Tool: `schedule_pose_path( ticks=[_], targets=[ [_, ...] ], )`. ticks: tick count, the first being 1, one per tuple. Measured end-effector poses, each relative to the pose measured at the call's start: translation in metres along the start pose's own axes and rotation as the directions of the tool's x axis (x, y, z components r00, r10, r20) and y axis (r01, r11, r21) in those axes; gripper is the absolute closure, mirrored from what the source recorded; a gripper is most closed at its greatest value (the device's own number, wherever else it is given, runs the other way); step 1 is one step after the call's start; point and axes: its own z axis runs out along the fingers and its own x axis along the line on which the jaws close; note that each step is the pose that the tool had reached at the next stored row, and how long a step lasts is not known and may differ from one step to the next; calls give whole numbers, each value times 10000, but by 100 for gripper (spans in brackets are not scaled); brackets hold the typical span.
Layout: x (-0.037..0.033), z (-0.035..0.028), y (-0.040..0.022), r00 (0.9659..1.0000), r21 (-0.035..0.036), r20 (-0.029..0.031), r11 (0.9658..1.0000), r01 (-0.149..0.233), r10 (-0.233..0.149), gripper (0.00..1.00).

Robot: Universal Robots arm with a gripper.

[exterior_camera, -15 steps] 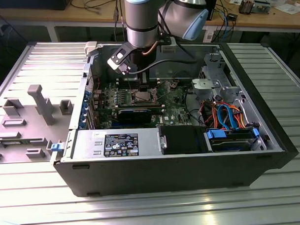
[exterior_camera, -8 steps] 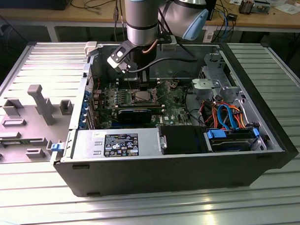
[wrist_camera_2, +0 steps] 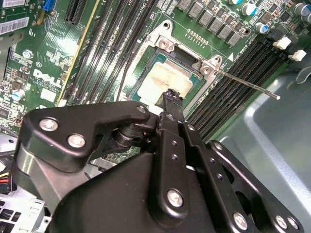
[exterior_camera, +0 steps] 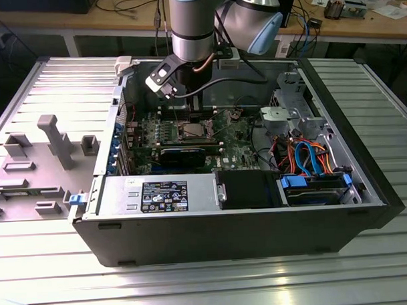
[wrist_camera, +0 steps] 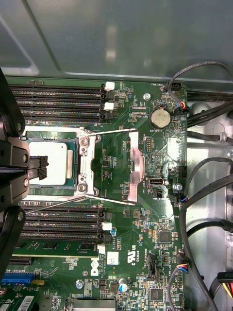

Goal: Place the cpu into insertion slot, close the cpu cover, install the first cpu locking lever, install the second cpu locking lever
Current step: 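Close the cpu cover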

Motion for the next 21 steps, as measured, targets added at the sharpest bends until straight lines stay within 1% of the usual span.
schedule_pose_path(
  ticks=[7,9,16,21],
  targets=[
    [0,-1,0,10000,0,0,10000,0,0,89],
    [-1,-1,21,10000,1,2,10000,0,0,89],
    [-1,1,31,10000,0,-1,10000,1,-1,89],
    [0,-1,31,10000,2,8,10000,0,0,89]
  ],
)
